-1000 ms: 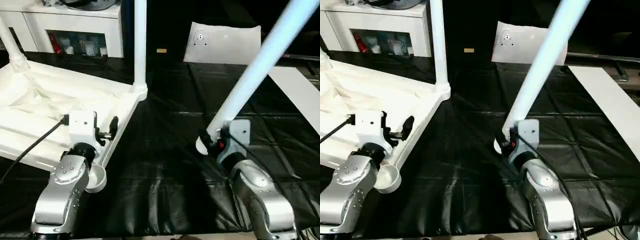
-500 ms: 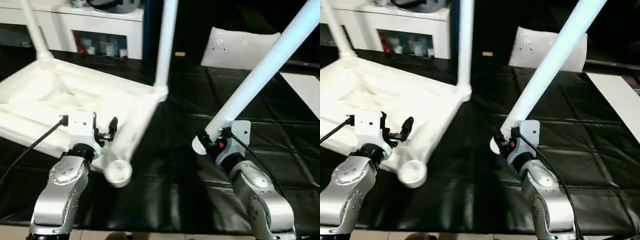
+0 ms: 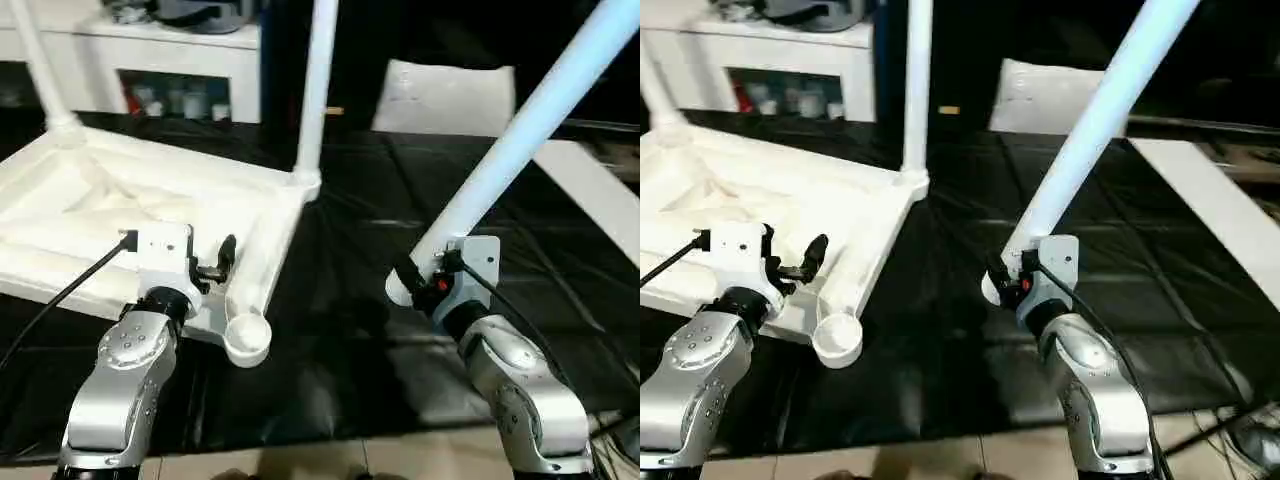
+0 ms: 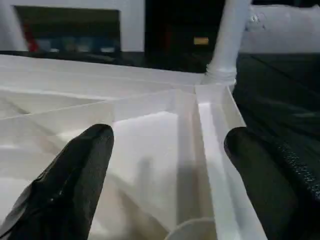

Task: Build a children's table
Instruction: Pick table leg, then move to table

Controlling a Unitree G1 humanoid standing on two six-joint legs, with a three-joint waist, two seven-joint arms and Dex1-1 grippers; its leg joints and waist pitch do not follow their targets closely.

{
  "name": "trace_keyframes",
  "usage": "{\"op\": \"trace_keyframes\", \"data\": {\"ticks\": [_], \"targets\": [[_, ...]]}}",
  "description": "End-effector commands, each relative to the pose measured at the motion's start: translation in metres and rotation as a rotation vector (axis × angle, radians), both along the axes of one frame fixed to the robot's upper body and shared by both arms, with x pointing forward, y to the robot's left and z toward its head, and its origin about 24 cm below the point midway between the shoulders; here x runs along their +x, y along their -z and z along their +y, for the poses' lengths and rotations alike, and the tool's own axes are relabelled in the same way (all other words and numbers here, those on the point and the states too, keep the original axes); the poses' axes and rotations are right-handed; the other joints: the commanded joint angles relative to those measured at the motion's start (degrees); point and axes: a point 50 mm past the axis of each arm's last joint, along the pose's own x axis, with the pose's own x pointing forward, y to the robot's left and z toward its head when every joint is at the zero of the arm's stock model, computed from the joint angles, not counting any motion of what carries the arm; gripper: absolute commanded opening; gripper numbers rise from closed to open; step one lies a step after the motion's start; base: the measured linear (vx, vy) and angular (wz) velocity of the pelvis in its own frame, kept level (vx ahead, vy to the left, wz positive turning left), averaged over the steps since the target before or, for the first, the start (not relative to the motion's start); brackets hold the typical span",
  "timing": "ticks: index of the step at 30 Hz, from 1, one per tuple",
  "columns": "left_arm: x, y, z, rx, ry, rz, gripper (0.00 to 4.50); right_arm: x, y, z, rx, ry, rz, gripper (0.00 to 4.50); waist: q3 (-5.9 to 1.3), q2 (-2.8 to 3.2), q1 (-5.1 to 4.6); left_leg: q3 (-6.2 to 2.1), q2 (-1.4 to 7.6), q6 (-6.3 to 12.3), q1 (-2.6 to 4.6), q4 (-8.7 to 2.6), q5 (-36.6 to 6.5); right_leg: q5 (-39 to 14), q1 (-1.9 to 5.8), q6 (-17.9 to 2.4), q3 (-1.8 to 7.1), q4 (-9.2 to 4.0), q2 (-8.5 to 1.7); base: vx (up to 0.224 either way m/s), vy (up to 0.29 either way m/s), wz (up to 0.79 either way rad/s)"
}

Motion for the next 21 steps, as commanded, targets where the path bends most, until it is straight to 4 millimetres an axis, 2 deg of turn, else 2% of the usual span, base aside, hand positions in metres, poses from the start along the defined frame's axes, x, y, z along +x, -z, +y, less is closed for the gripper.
{"op": "trace_keyframes", "data": {"ticks": [1,2,3,4,5,6,7,8,9,10,11,12,13,14,15,16,17,18,19,20,21], "targets": [[-0.002,0.0,-0.002,0.001,0.007,0.005,4.09,0.004,-0.009,-0.002,0.021,0.0,-0.029,1.93,-3.61,0.33,1.96,-11.23,2.89,-5.04,1.47,9.48,-9.64,-36.94,-3.67,1.41,10.73,-14.03,-14.06,0.005,-0.082,0.17],[-0.002,0.0,-0.002,0.002,0.007,0.005,4.09,0.003,-0.009,-0.002,0.024,0.0,-0.029,1.93,-3.74,0.76,2.23,-13.58,2.46,-4.25,-2.14,10.57,-5.31,-36.27,-0.06,-0.84,12.95,-13.93,-14.48,0.005,-0.082,0.17],[-0.005,0.0,-0.001,0.006,0.007,0.011,4.09,0.003,-0.008,-0.001,0.028,0.002,-0.031,1.93,-2.13,0.92,2.77,-16.28,3.89,-6.57,-3.74,9.96,-6.06,-32.78,1.22,-7.89,9.31,-12.42,-12.45,0.0,0.0,0.0],[-0.005,0.0,-0.001,0.006,0.007,0.011,4.09,0.003,-0.008,-0.001,0.028,0.001,-0.031,1.93,-2.44,1.15,2.88,-15.94,4.6,-6.37,-2.42,7.12,-7.09,-27.33,0.76,-10.28,7.94,-11.01,-9.39,0.023,0.122,-0.1],[-0.006,0.0,-0.001,0.008,0.006,0.012,4.09,0.003,-0.008,0.0,0.022,-0.004,-0.03,1.93,-2.41,1.65,2.71,-15.18,4.7,-4.83,-1.12,3.44,-8.37,-23.53,0.81,-11.86,5.61,-9.81,-5.55,0.023,0.122,-0.1],[-0.006,0.0,-0.001,0.008,0.005,0.013,4.09,0.003,-0.008,0.0,0.018,-0.01,-0.029,1.93,-2.77,2.91,0.37,-14.4,5.21,-0.9,2.48,-1.47,-15.16,-15.26,-2.74,-9.83,2.39,-5.0,2.87,-0.089,0.105,0.21],[-0.006,0.0,-0.001,0.008,0.005,0.013,4.09,0.003,-0.008,0.0,0.018,-0.01,-0.029,1.93,-3.47,4.94,-0.6,-15.37,4.85,2.78,4.01,-2.89,-10.47,-3.59,-3.6,-6.63,0.89,-0.17,4.8,-0.089,0.12,0.16],[-0.006,0.0,-0.001,0.01,0.005,0.014,4.09,0.004,-0.008,0.0,0.021,-0.01,-0.03,1.93,-3.28,4.48,-0.83,-15.37,4.81,5.95,4.09,-3.32,-6.41,-0.99,-4.26,-4.19,0.47,0.94,5.23,-0.089,0.12,0.16],[-0.006,-0.001,-0.001,0.01,0.003,0.015,4.09,0.005,-0.01,0.0,0.029,-0.018,-0.032,1.93,-2.76,4.31,-0.59,-14.92,5.24,11.42,3.42,-3.97,-1.14,0.72,-4.43,-0.83,-0.09,1.69,4.95,-0.03,0.131,0.03],[-0.006,-0.001,-0.001,0.01,0.002,0.015,4.09,0.006,-0.01,0.001,0.035,-0.025,-0.032,1.93,-2.53,2.99,-0.92,-14.22,5.48,14.87,2.98,-4.01,-0.01,1.86,-3.96,0.5,0.54,0.05,3.49,-0.038,0.082,-0.04],[-0.006,-0.001,-0.001,0.01,0.002,0.015,4.09,0.006,-0.01,0.001,0.035,-0.025,-0.032,1.93,-2.72,2.04,-0.85,-13.8,5.01,14.66,2.48,-3.79,-1.61,2.21,-3.14,0.67,1.78,-1.85,2.11,-0.038,0.082,-0.04],[-0.007,-0.001,-0.001,0.01,0.001,0.015,4.09,0.006,-0.011,0.001,0.038,-0.032,-0.032,1.93,-2.07,0.82,1.38,-11.03,3.35,7.62,0.72,-0.3,-12.15,-6.96,-2.79,-1.18,7.32,-9.04,-5.29,-0.053,0.06,0.03],[-0.008,-0.002,0.0,0.011,-0.001,0.016,4.09,0.007,-0.013,0.001,0.042,-0.044,-0.033,1.93,-3.28,-0.69,2.22,-13.58,4.65,1.09,-2.11,7.67,-12.29,-17.83,1.45,-5.81,13.14,-12.34,-14.22,-0.028,0.092,-0.04],[-0.009,-0.002,0.0,0.012,-0.003,0.017,4.09,0.007,-0.013,0.002,0.041,-0.049,-0.035,1.93,-3.15,-0.28,2.46,-15.0,4.79,-1.66,-3.09,9.36,-9.42,-20.51,1.84,-7.32,13.2,-12.46,-14.93,-0.028,0.092,-0.04],[-0.01,-0.002,0.001,0.012,-0.004,0.018,4.09,0.007,-0.014,0.001,0.04,-0.051,-0.036,1.93,-2.82,0.4,2.24,-15.83,4.49,-5.06,-3.94,8.76,-6.55,-21.4,2.27,-11.02,11.44,-11.85,-12.11,-0.011,0.119,-0.19],[-0.01,-0.002,0.001,0.012,-0.004,0.018,4.09,0.007,-0.014,0.001,0.04,-0.051,-0.036,1.93,-2.31,1.34,2.06,-15.2,5.21,-4.3,-2.55,3.74,-6.67,-18.28,1.05,-13.69,8.79,-10.68,-6.7,-0.042,0.132,0.02],[-0.011,-0.002,0.001,0.013,-0.006,0.02,4.09,0.007,-0.014,0.001,0.04,-0.054,-0.035,1.93,-2.08,1.59,1.63,-14.31,5.2,-2.16,-1.27,0.17,-9.11,-17.58,-0.41,-12.76,6.5,-8.87,-1.74,-0.042,0.132,0.02],[-0.013,-0.002,0.001,0.015,-0.007,0.023,4.09,0.007,-0.014,0.001,0.043,-0.057,-0.033,1.93,-2.33,2.9,-1.28,-14.18,5.46,0.96,1.74,-2.57,-11.91,-10.15,-2.94,-9.61,2.9,-4.09,4.18,-0.051,0.17,0.12],[-0.014,-0.002,0.002,0.017,-0.009,0.026,4.09,0.006,-0.013,0.001,0.045,-0.059,-0.027,1.93,-2.88,3.66,-1.74,-14.41,5.08,4.37,3.37,-3.64,-11.22,-3.19,-3.49,-6.57,0.82,-0.92,5.18,-0.04,0.183,0.09],[-0.014,-0.002,0.002,0.017,-0.009,0.026,4.09,0.006,-0.013,0.001,0.045,-0.059,-0.027,1.93,-2.88,3.66,-1.74,-14.41,5.08,4.37,3.37,-3.64,-11.22,-3.19,-3.49,-6.57,0.82,-0.92,5.18,-0.04,0.183,0.09],[-0.014,-0.001,0.002,0.017,-0.01,0.028,4.09,0.006,-0.013,0.001,0.046,-0.06,-0.024,1.93,-2.04,3.45,-1.48,-13.77,5.17,8.61,2.76,-5.46,-9.65,0.43,-3.42,-2.0,-0.36,0.42,5.07,-0.029,0.148,0.09]]}}
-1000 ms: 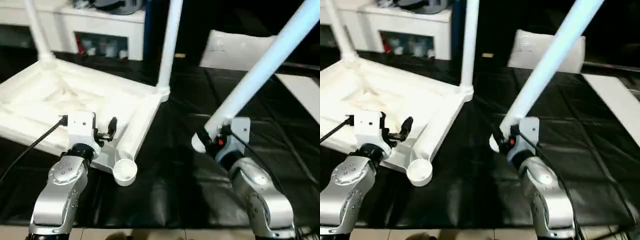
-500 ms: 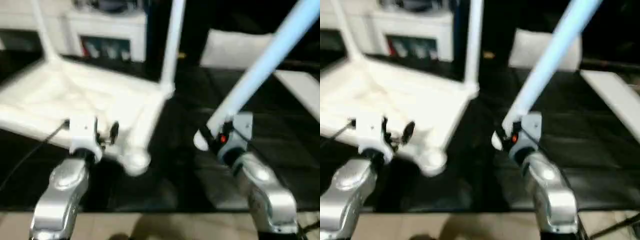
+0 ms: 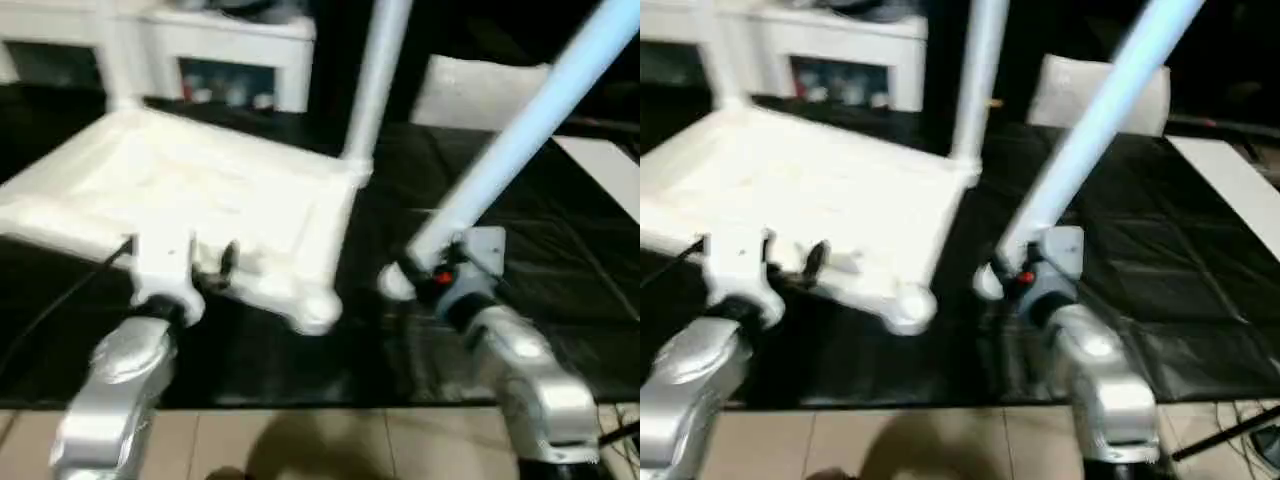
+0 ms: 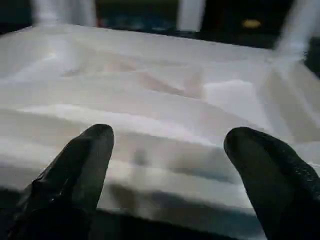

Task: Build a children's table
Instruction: Move to table

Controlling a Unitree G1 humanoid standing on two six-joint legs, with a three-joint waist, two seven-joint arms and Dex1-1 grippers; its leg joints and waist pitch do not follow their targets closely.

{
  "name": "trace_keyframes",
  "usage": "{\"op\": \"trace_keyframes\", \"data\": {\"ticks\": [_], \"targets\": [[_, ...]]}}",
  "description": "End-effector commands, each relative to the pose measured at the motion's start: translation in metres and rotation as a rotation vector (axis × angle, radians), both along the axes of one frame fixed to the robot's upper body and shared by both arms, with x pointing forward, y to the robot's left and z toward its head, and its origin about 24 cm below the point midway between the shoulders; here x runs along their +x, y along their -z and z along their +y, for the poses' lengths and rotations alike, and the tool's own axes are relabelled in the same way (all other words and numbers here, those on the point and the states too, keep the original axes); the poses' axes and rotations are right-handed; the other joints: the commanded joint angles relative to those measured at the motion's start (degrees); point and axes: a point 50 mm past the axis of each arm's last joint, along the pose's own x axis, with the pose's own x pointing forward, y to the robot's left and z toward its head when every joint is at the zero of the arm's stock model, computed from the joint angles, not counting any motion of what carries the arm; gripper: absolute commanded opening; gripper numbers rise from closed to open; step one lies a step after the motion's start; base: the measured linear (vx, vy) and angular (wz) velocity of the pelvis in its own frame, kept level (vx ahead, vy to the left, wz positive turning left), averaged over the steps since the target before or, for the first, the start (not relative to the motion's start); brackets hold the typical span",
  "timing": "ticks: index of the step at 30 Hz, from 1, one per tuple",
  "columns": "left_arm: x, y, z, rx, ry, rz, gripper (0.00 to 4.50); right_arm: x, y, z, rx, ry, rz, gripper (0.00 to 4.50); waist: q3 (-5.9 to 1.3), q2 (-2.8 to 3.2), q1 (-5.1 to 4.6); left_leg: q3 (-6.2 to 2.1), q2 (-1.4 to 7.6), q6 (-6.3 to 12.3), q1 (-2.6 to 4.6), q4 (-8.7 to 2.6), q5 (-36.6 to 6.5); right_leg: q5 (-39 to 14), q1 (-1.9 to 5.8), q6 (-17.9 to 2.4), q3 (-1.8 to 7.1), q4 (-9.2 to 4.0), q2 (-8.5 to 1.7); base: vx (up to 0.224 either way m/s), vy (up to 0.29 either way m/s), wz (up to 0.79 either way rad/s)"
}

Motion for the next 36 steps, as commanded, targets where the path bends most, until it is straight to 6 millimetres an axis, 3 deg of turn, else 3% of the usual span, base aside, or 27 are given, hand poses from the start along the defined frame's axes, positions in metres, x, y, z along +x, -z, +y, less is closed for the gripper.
{"op": "trace_keyframes", "data": {"ticks": [1,2,3,4,5,6,7,8,9,13,19,20,21,22,23,24,25,26,27,28,29,30,31,32,33,34,36], "targets": [[-0.001,-0.002,-0.008,-0.002,0.028,-0.004,4.09,0.001,-0.006,-0.01,-0.011,0.026,-0.016,1.93,-2.19,1.08,-1.06,-2.93,6.38,9.6,3.28,-10.54,-9.19,-1.61,-0.58,2.45,-0.81,-1.02,0.28,-0.035,0.097,-0.05],[-0.002,-0.002,-0.008,-0.001,0.027,-0.004,4.09,0.0,-0.006,-0.009,-0.014,0.024,-0.019,1.93,-2.45,0.35,-0.7,-2.88,6.18,8.42,2.84,-10.2,-10.77,-2.0,0.24,2.63,0.55,-2.78,-1.25,-0.035,0.097,-0.05],[-0.002,-0.003,-0.008,0.0,0.025,-0.005,4.09,0.0,-0.007,-0.009,-0.017,0.023,-0.021,1.93,-2.19,0.04,0.87,-0.77,4.93,2.39,2.63,-7.59,-17.58,-9.94,-0.43,-1.42,3.95,-7.51,-5.7,-0.046,0.079,0.04],[-0.003,-0.002,-0.008,0.002,0.027,-0.004,4.09,0.0,-0.007,-0.008,-0.02,0.02,-0.022,1.93,-2.36,-0.57,0.57,-1.38,5.37,0.32,1.41,-6.47,-19.09,-13.54,0.85,-4.09,5.37,-8.53,-7.77,-0.038,0.083,0.0],[-0.003,-0.002,-0.008,0.004,0.027,-0.003,4.09,0.0,-0.007,-0.008,-0.022,0.019,-0.023,1.93,-2.36,-0.08,1.19,-2.35,6.56,-1.82,0.63,-6.22,-19.38,-17.16,2.22,-5.68,5.95,-8.89,-9.39,-0.038,0.083,0.0],[-0.003,-0.001,-0.008,0.006,0.026,0.002,4.09,-0.001,-0.008,-0.008,-0.029,0.013,-0.027,1.93,-2.63,0.77,0.59,-2.89,7.58,-7.33,0.76,-8.19,-20.75,-14.43,1.58,-6.18,4.45,-7.13,-5.77,-0.035,0.074,-0.14],[-0.003,0.0,-0.008,0.006,0.026,0.004,4.09,-0.001,-0.008,-0.007,-0.03,0.012,-0.028,1.93,-2.47,1.42,-0.11,-3.18,7.5,-12.0,1.4,-9.27,-24.68,-7.9,0.68,-4.02,3.56,-5.91,-3.23,-0.037,0.057,-0.02],[-0.003,0.0,-0.008,0.006,0.025,0.005,4.09,-0.001,-0.008,-0.007,-0.035,0.009,-0.031,1.93,-2.46,1.52,-0.31,-3.13,7.22,-13.64,1.32,-9.54,-25.93,-5.84,0.68,-2.96,3.33,-5.64,-2.86,-0.037,0.057,-0.02],[-0.003,0.0,-0.007,0.006,0.025,0.006,4.09,-0.001,-0.009,-0.007,-0.037,0.008,-0.032,1.93,-2.21,1.2,-0.37,-2.52,6.64,-14.85,1.33,-9.41,-27.55,-5.93,0.44,-1.1,3.59,-6.31,-3.43,0.0,0.0,0.0],[-0.003,-0.001,-0.006,-0.001,0.019,0.003,4.09,-0.002,-0.008,-0.006,-0.044,0.002,-0.032,1.93,-2.03,0.82,0.1,-2.46,6.69,-12.31,0.83,-8.83,-26.74,-12.59,0.68,-0.7,4.64,-7.47,-5.21,0.0,0.0,0.0],[-0.003,-0.003,-0.002,0.021,0.007,-0.002,4.09,-0.005,-0.009,0.001,-0.058,-0.051,-0.026,1.93,-2.32,0.67,0.34,-2.23,6.92,-9.84,0.52,-8.64,-21.35,-7.78,1.1,-2.48,4.77,-7.19,-5.13,0.0,0.0,0.0],[-0.003,-0.004,-0.002,0.037,0.01,-0.001,4.09,-0.005,-0.009,0.002,-0.068,-0.063,-0.029,1.93,-2.22,0.07,1.27,-4.37,4.78,-6.07,-2.95,-9.8,-19.72,-6.39,3.69,-3.25,2.29,-7.0,-6.08,0.0,0.0,0.0],[-0.003,-0.003,-0.002,0.041,0.011,0.001,4.09,-0.006,-0.009,0.004,-0.079,-0.075,-0.029,1.93,-3.22,2.02,0.39,-7.45,4.63,-3.52,-1.34,-9.54,-16.06,-1.02,3.45,-4.18,-0.5,-5.63,-3.72,0.029,-0.043,0.27],[-0.004,-0.003,-0.002,0.041,0.009,0.003,4.09,-0.006,-0.009,0.005,-0.09,-0.087,-0.033,1.93,-3.12,2.85,0.21,-8.97,4.84,-3.4,-0.55,-9.94,-15.11,0.23,3.25,-4.1,-1.16,-4.9,-2.12,0.064,-0.072,0.53],[-0.004,-0.003,-0.002,0.04,0.007,0.004,4.09,-0.007,-0.009,0.005,-0.097,-0.095,-0.037,1.93,-3.55,3.16,-0.37,-10.87,5.41,-3.32,1.06,-9.74,-12.72,0.99,2.41,-3.88,-1.47,-3.73,-0.63,0.064,-0.072,0.53],[-0.004,-0.002,-0.002,0.016,-0.004,0.008,4.09,-0.008,-0.009,0.006,-0.11,-0.113,-0.046,1.93,-2.96,3.47,-1.14,-15.02,7.2,-1.04,2.85,-10.49,-8.25,-4.31,0.55,-2.37,-0.76,-0.79,1.21,0.062,-0.115,0.6],[-0.004,-0.001,-0.002,-0.002,-0.011,0.011,4.09,-0.008,-0.009,0.007,-0.117,-0.123,-0.052,1.93,-2.59,3.63,-0.66,-15.54,7.18,3.42,4.04,-9.91,-4.03,-6.7,-1.43,-1.33,0.57,0.91,2.02,0.062,-0.164,0.76],[-0.005,-0.001,-0.001,-0.004,-0.018,0.013,4.09,-0.009,-0.009,0.007,-0.103,-0.121,-0.052,1.93,-2.63,3.45,-1.03,-12.31,10.11,3.71,4.41,-9.08,-1.14,-4.52,-2.21,-0.34,1.66,0.78,1.16,0.062,-0.164,0.76],[-0.005,0.0,0.0,0.007,-0.019,0.013,4.09,-0.008,-0.009,0.006,-0.07,-0.098,-0.043,1.93,-2.94,2.4,-0.04,-9.9,6.97,9.81,1.86,-7.92,7.51,1.22,-0.44,0.42,4.09,-2.33,-0.32,0.05,-0.217,0.51],[-0.005,0.0,0.0,0.009,-0.018,0.013,4.09,-0.008,-0.008,0.006,-0.065,-0.094,-0.041,1.93,-2.94,2.4,-0.04,-9.9,6.97,9.81,1.86,-7.92,7.51,1.22,-0.44,0.42,4.09,-2.33,-0.32,0.02,-0.243,0.11],[-0.006,0.0,0.0,0.013,-0.016,0.013,4.09,-0.008,-0.008,0.005,-0.062,-0.088,-0.039,1.93,-3.4,-0.52,0.91,-6.71,3.11,8.29,-0.77,-4.68,7.2,9.16,1.97,-0.9,7.52,-6.67,-4.8,0.02,-0.243,0.11],[-0.007,0.0,0.0,0.017,-0.014,0.014,4.09,-0.008,-0.008,0.004,-0.063,-0.081,-0.038,1.93,-3.47,-1.85,3.1,-3.45,1.55,3.8,-2.33,-3.07,4.94,13.27,4.13,7.47,8.56,-7.9,-7.62,0.011,-0.235,-0.01],[-0.007,0.0,0.0,0.019,-0.013,0.015,4.09,-0.008,-0.008,0.004,-0.063,-0.077,-0.037,1.93,-3.2,-2.26,3.91,-2.54,2.36,-0.46,-1.15,-3.54,1.58,9.09,3.34,12.93,8.51,-8.12,-6.47,-0.013,-0.195,-0.02],[-0.008,0.0,0.0,0.024,-0.011,0.016,4.09,-0.008,-0.007,0.003,-0.064,-0.069,-0.035,1.93,-2.89,-2.21,3.87,-1.96,2.6,-1.73,-1.1,-4.45,1.42,6.6,3.67,13.39,7.72,-7.93,-5.33,-0.013,-0.195,-0.02],[-0.008,0.001,0.0,0.03,-0.007,0.018,4.09,-0.006,-0.007,0.0,-0.081,-0.038,-0.042,1.93,-2.74,-1.33,4.11,-1.07,3.89,-3.91,-0.2,-6.02,0.19,1.17,3.36,11.86,6.49,-7.8,-3.5,-0.042,-0.128,0.03],[-0.008,0.001,0.0,0.03,-0.005,0.018,4.09,-0.006,-0.007,-0.001,-0.086,-0.025,-0.045,1.93,-2.37,-0.37,3.61,-0.85,5.38,-5.48,-0.22,-7.68,-2.8,-4.21,3.3,7.45,5.46,-7.54,-2.67,-0.046,-0.056,-0.05],[-0.009,0.002,0.0,0.024,-0.005,0.02,4.09,-0.005,-0.006,-0.005,-0.107,0.011,-0.047,1.93,-2.44,0.46,3.09,-0.81,6.93,-8.58,0.5,-8.91,-10.0,-11.74,2.59,1.7,4.85,-7.05,-1.52,-0.023,-0.028,-0.02]]}}
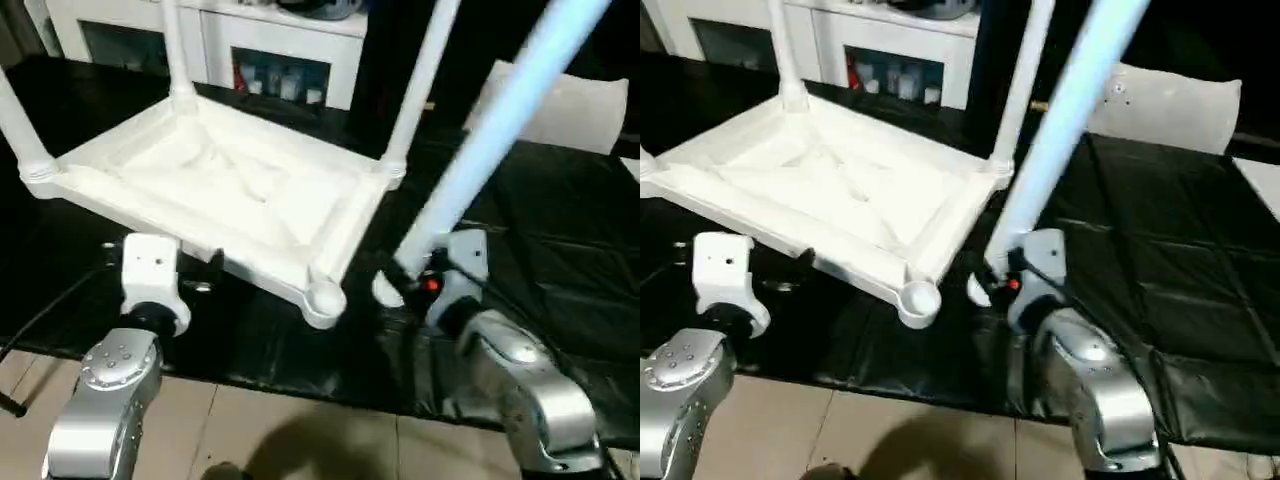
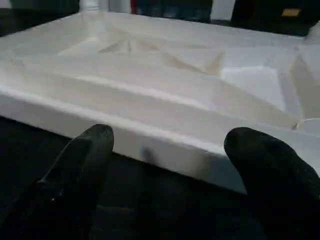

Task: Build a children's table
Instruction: Move to table

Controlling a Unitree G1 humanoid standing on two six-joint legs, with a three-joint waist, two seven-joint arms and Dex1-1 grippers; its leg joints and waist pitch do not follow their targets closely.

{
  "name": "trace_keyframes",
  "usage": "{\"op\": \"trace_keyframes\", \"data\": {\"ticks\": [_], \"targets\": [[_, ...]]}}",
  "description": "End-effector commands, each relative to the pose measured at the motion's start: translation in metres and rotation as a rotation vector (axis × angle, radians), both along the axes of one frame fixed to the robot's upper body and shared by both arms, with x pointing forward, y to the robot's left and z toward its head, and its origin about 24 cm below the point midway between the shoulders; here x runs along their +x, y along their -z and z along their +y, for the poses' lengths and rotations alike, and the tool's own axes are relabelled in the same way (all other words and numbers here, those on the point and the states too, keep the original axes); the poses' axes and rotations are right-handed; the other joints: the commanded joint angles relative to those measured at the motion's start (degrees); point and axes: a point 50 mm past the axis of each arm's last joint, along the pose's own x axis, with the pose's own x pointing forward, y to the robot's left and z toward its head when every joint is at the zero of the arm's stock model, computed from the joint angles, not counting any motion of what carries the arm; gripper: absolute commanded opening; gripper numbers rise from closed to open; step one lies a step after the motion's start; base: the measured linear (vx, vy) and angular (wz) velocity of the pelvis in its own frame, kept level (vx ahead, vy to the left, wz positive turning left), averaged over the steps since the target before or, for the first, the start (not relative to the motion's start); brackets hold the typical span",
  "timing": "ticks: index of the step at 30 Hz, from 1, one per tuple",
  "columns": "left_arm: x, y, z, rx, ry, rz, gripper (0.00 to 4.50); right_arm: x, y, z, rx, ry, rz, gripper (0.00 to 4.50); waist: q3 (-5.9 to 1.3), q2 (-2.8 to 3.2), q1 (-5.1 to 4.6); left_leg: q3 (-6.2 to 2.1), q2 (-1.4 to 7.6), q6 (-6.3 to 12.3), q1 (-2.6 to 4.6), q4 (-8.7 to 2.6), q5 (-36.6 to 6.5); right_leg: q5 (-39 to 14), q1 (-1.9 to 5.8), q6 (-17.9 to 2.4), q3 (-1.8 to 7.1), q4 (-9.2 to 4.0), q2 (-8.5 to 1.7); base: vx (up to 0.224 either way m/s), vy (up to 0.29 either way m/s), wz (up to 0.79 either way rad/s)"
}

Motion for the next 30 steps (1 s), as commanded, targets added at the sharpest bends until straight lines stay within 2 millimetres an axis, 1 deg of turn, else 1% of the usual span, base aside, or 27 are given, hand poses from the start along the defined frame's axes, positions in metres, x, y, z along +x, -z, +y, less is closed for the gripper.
{"op": "trace_keyframes", "data": {"ticks": [1,2,3,4,5,6,7,8,9,11,12,13,15,16,18,24,30], "targets": [[-0.002,0.003,0.001,-0.003,0.0,0.007,4.09,0.002,0.0,-0.008,-0.045,0.067,-0.017,1.93,-2.38,1.47,-0.19,-0.52,3.92,-3.98,1.56,-4.28,-19.09,-12.4,1.15,-4.04,2.53,-6.06,-5.42,0.0,0.0,0.0],[-0.003,0.005,0.001,-0.007,-0.001,0.012,4.09,0.003,0.002,-0.011,-0.068,0.095,-0.018,1.93,-2.37,1.27,-0.38,-0.47,4.03,-4.11,1.49,-4.44,-19.83,-11.99,1.19,-4.6,2.53,-6.04,-5.42,0.0,0.0,0.0],[-0.003,0.006,0.001,-0.007,-0.002,0.016,4.09,0.003,0.002,-0.013,-0.078,0.107,-0.017,1.93,-2.19,1.45,-0.36,0.05,3.92,-4.33,1.58,-4.31,-21.97,-12.55,0.7,-5.31,2.82,-6.24,-5.71,0.0,0.0,0.0],[-0.004,0.008,0.002,-0.006,-0.003,0.018,4.09,0.003,0.003,-0.014,-0.085,0.113,-0.016,1.93,-2.19,1.45,-0.36,0.05,3.92,-4.33,1.58,-4.31,-21.97,-12.55,0.7,-5.31,2.82,-6.24,-5.71,0.0,0.0,0.0],[-0.004,0.01,0.002,-0.008,-0.005,0.024,4.09,0.003,0.004,-0.015,-0.092,0.119,-0.015,1.93,-2.21,1.21,-0.31,0.44,3.82,-4.05,1.58,-4.19,-22.21,-13.6,0.62,-5.13,3.01,-6.44,-5.81,0.0,0.0,0.0],[-0.006,0.013,0.004,-0.015,-0.01,0.034,4.09,0.003,0.006,-0.016,-0.098,0.126,-0.015,1.93,-2.24,1.44,-0.26,0.63,3.78,-4.03,1.51,-4.09,-22.05,-13.87,0.54,-4.84,3.18,-6.54,-5.86,0.0,0.0,0.0],[-0.007,0.016,0.005,-0.016,-0.015,0.044,4.09,0.002,0.007,-0.017,-0.092,0.135,-0.013,1.93,-2.24,1.36,-0.15,0.64,3.79,-3.98,1.45,-4.08,-21.81,-14.06,0.51,-4.6,3.22,-6.54,-5.92,0.0,0.0,0.0],[-0.008,0.017,0.006,-0.012,-0.017,0.047,4.09,0.002,0.008,-0.017,-0.088,0.141,-0.011,1.93,-2.3,1.98,-0.01,0.56,3.78,-4.07,1.43,-4.05,-21.65,-13.47,0.53,-4.63,3.26,-6.43,-5.98,0.0,0.0,0.0],[-0.008,0.019,0.007,-0.009,-0.018,0.05,4.09,0.002,0.009,-0.018,-0.084,0.146,-0.009,1.93,-2.37,1.61,-0.12,0.64,3.82,-3.88,1.26,-4.07,-21.09,-12.06,0.64,-4.58,3.28,-6.4,-5.87,0.0,0.0,0.0],[-0.009,0.021,0.008,0.003,-0.018,0.055,4.09,0.001,0.011,-0.019,-0.067,0.162,-0.001,1.93,-2.5,1.5,-0.05,0.8,3.79,-3.4,1.18,-3.97,-19.35,-9.12,0.78,-4.84,3.31,-6.15,-5.77,0.0,0.0,0.0],[-0.008,0.021,0.01,0.005,-0.022,0.048,4.09,0.0,0.013,-0.019,-0.057,0.165,0.005,1.93,-2.63,1.0,0.01,0.95,3.82,-2.92,1.12,-3.9,-17.8,-6.95,1.0,-5.08,3.29,-6.08,-5.79,0.0,0.0,0.0],[-0.008,0.021,0.01,0.005,-0.022,0.048,4.09,0.0,0.013,-0.019,-0.057,0.165,0.005,1.93,-2.63,1.37,0.18,0.98,3.81,-2.71,1.19,-3.86,-16.33,-4.93,1.1,-5.38,3.22,-5.82,-5.77,0.0,0.0,0.0],[-0.008,0.02,0.011,0.002,-0.029,0.041,4.09,-0.001,0.015,-0.018,-0.059,0.16,0.006,1.93,-2.63,1.34,0.2,1.1,3.85,-2.46,1.24,-3.76,-15.37,-3.3,1.21,-5.46,3.16,-5.73,-5.69,0.0,0.0,0.0],[-0.007,0.02,0.011,0.004,-0.029,0.034,4.09,-0.001,0.015,-0.017,-0.057,0.154,0.008,1.93,-2.65,1.05,0.18,1.19,3.86,-2.36,1.25,-3.73,-15.21,-3.22,1.26,-5.42,3.15,-5.76,-5.65,0.0,0.0,0.0],[-0.006,0.019,0.01,0.011,-0.025,0.029,4.09,0.0,0.016,-0.017,-0.04,0.155,0.025,1.93,-2.59,1.01,0.33,1.3,3.93,-2.08,1.36,-3.7,-14.81,-3.81,1.17,-5.5,3.13,-5.72,-5.75,0.0,0.0,0.0],[-0.006,0.019,0.009,0.012,-0.024,0.028,4.09,0.0,0.017,-0.017,-0.038,0.156,0.027,1.93,-2.54,0.99,0.37,1.38,3.99,-2.62,1.48,-3.75,-16.18,-6.19,1.01,-5.04,3.14,-5.82,-5.7,0.0,0.0,0.0],[-0.006,0.019,0.009,0.012,-0.024,0.028,4.09,0.0,0.017,-0.017,-0.038,0.156,0.027,1.93,-2.59,0.99,0.72,1.51,4.03,-2.64,1.54,-3.71,-15.79,-6.17,0.92,-4.73,3.17,-5.78,-5.66,0.0,0.0,0.0]]}}
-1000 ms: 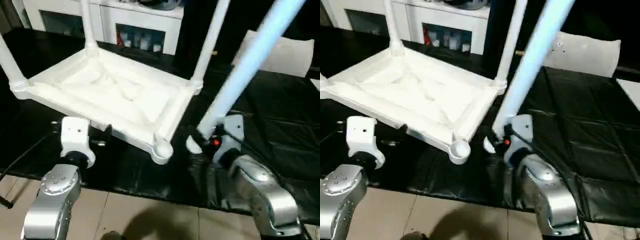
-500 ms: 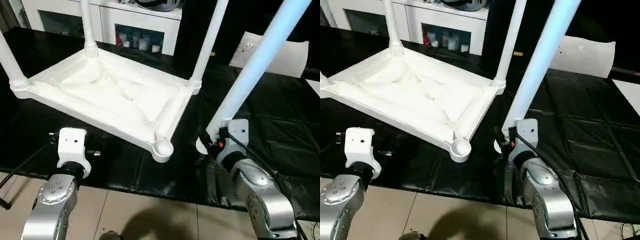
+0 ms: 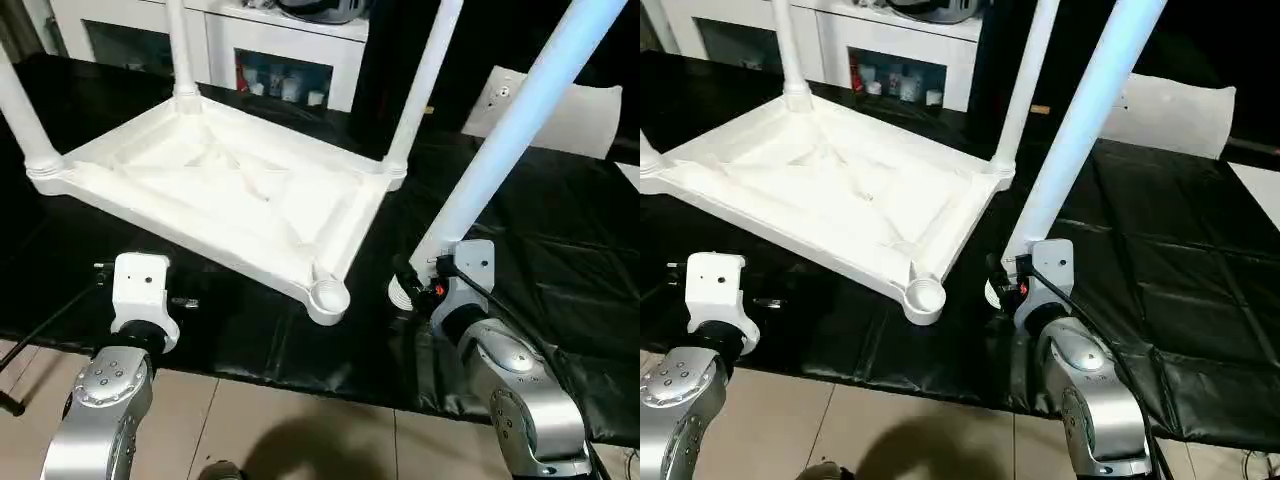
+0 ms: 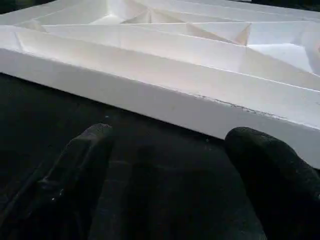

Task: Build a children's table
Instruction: Move to table

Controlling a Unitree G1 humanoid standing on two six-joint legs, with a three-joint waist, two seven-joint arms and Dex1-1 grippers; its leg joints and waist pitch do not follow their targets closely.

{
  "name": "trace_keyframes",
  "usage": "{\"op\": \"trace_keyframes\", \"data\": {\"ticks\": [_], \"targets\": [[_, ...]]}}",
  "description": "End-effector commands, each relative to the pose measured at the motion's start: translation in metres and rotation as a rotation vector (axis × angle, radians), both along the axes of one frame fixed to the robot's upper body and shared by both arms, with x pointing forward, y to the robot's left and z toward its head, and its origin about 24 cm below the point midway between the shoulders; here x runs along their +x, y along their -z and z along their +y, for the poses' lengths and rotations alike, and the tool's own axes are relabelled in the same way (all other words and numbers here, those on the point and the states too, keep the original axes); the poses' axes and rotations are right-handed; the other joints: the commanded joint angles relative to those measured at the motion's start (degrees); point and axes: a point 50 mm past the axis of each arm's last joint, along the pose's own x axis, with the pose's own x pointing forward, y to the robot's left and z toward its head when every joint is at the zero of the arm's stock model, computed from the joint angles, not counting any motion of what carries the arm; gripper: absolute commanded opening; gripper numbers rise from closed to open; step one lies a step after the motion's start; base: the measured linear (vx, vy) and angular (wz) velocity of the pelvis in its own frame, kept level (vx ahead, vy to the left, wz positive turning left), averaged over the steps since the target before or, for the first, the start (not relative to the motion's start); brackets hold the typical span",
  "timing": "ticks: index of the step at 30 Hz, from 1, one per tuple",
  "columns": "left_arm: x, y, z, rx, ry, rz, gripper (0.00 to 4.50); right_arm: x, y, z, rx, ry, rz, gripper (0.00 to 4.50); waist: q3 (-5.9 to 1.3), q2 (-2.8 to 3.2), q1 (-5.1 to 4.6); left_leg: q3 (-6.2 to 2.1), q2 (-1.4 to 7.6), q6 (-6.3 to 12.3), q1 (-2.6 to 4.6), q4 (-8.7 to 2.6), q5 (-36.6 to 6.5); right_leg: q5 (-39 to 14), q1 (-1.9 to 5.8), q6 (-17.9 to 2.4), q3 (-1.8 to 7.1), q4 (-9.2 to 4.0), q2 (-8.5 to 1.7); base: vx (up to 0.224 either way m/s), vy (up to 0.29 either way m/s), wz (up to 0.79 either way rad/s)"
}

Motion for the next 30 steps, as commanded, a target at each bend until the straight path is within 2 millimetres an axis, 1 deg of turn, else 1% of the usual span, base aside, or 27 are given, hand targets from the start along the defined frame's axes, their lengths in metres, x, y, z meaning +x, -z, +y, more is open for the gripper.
{"op": "trace_keyframes", "data": {"ticks": [1,6,7,14,15,20,30], "targets": [[0.0021,-0.0008,-0.0027,0.001,0.016,-0.008,4.09,0.0,0.0008,-0.0069,-0.001,0.026,0.004,1.93,-2.55,1.08,0.01,-0.52,2.97,-2.74,1.5,-4.14,-15.78,-6.97,0.99,-4.32,2.99,-5.45,-5.48,0.0,0.0,0.0],[0.0021,-0.0008,-0.0027,0.001,0.016,-0.008,4.09,0.0,0.0008,-0.0069,-0.001,0.026,0.004,1.93,-2.55,0.98,0.06,-0.37,2.92,-2.83,1.51,-4.12,-16.23,-8.47,0.9,-3.95,3.07,-5.54,-5.45,0.0,0.0,0.0],[0.0021,-0.0008,-0.0027,0.001,0.016,-0.008,4.09,0.0,0.0008,-0.0069,-0.001,0.026,0.004,1.93,-2.56,1.03,0.07,-0.38,2.96,-2.86,1.58,-4.14,-16.32,-8.52,0.84,-3.95,3.08,-5.53,-5.45,0.0,0.0,0.0],[0.0021,-0.0008,-0.0027,0.001,0.016,-0.008,4.09,0.0,0.0008,-0.0069,-0.001,0.026,0.004,1.93,-2.53,0.86,0.03,-0.21,2.86,-2.72,1.56,-4.07,-16.48,-8.93,0.75,-3.81,3.26,-5.56,-5.35,0.0,0.0,0.0],[0.0021,-0.0008,-0.0027,0.001,0.016,-0.008,4.09,0.0,0.0008,-0.0069,-0.001,0.026,0.004,1.93,-2.58,0.92,0.05,-0.22,2.9,-2.79,1.61,-4.05,-16.5,-9.13,0.71,-3.85,3.3,-5.53,-5.33,0.0,0.0,0.0],[0.0021,-0.0008,-0.0027,0.001,0.016,-0.008,4.09,0.0,0.0008,-0.0069,-0.001,0.026,0.004,1.93,-2.59,0.91,0.06,-0.15,2.88,-2.73,1.66,-4.02,-16.41,-8.12,0.69,-4.14,3.34,-5.47,-5.27,0.0,0.0,0.0],[0.0021,-0.0008,-0.0027,0.001,0.016,-0.008,4.09,0.0,0.0008,-0.0069,-0.001,0.026,0.004,1.93,-2.6,0.88,0.1,-0.08,2.85,-2.63,1.69,-3.95,-16.47,-8.45,0.65,-4.18,3.45,-5.49,-5.26,0.0,0.0,0.0]]}}
